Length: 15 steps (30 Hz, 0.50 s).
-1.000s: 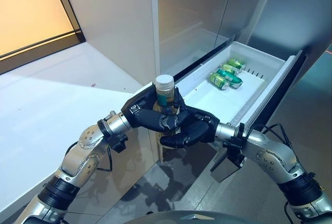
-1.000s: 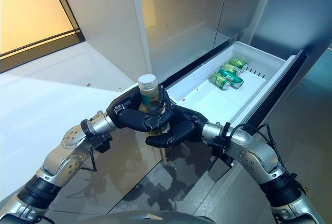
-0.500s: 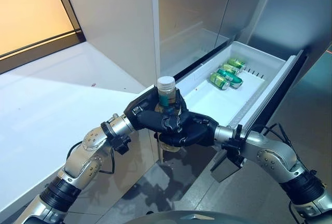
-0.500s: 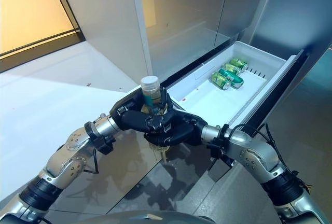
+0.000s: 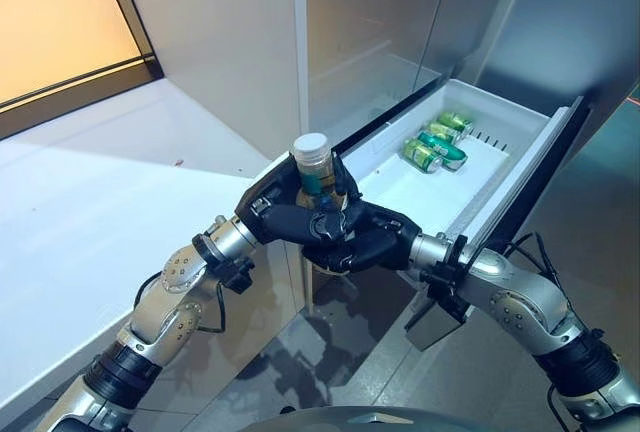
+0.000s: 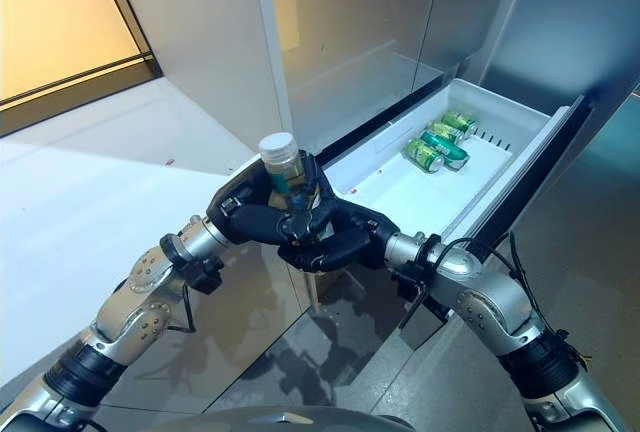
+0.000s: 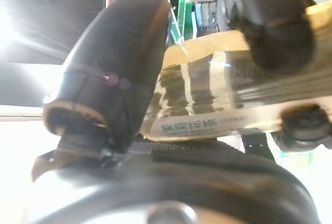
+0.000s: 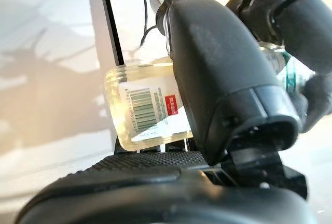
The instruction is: Put drinks into fridge and close the fridge
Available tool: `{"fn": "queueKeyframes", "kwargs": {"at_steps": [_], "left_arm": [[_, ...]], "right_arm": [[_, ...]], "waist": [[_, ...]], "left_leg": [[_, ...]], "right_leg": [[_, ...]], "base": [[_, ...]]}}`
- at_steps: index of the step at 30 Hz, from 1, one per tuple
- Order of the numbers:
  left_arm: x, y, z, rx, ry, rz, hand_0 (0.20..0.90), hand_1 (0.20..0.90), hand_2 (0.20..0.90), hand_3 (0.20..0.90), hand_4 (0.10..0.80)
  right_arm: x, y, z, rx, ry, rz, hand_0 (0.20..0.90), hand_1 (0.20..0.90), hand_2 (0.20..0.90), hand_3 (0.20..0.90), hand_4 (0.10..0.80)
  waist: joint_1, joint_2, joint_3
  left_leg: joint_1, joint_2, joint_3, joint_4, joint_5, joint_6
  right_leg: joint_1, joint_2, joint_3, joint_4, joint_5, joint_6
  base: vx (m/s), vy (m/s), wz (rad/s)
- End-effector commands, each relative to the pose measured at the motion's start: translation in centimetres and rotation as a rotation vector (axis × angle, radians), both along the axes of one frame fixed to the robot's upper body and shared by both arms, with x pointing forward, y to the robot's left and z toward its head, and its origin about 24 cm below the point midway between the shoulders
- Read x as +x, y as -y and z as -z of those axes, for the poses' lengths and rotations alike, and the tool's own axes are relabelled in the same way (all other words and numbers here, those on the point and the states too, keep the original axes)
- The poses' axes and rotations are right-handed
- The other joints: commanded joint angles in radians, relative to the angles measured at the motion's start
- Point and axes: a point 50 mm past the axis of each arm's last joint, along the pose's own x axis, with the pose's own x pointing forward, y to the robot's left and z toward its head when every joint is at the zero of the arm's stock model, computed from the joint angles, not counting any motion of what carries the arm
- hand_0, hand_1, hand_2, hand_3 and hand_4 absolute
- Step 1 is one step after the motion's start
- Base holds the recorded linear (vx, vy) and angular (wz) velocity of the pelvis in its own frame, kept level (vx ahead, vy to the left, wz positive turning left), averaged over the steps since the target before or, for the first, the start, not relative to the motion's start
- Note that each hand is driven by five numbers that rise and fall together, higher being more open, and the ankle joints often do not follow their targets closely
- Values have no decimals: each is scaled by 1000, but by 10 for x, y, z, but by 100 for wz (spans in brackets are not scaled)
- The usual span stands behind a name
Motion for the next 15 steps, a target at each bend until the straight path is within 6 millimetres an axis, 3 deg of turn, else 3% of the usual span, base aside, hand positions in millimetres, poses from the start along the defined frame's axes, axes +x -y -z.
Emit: {"fn": "queueKeyframes", "kwargs": {"at_steps": [1,7,15], "left_arm": [[-10,16,-95,-275,529,37,900,900,900,900,800],[-3,8,-96,-233,517,-92,900,900,900,900,800],[6,1,-74,-187,364,-103,900,900,900,900,800]], "right_arm": [[35,22,-81,-99,555,257,300,300,300,200,100],[52,62,-139,-402,915,568,300,300,300,200,100],[61,107,-167,-561,1042,847,300,300,300,200,100]], "waist": [[0,-14,-74],[10,-17,-74],[37,-22,-72]], "left_leg": [[-2,2,-15,1,-68,7],[-5,1,-26,1,-66,7],[-8,1,-48,1,-64,6]], "right_leg": [[-47,-2,-51,14,60,47],[-51,2,-48,22,59,40],[-48,3,-59,25,54,35]], "base": [[0,0,0],[0,0,0],[9,-2,3]]}}
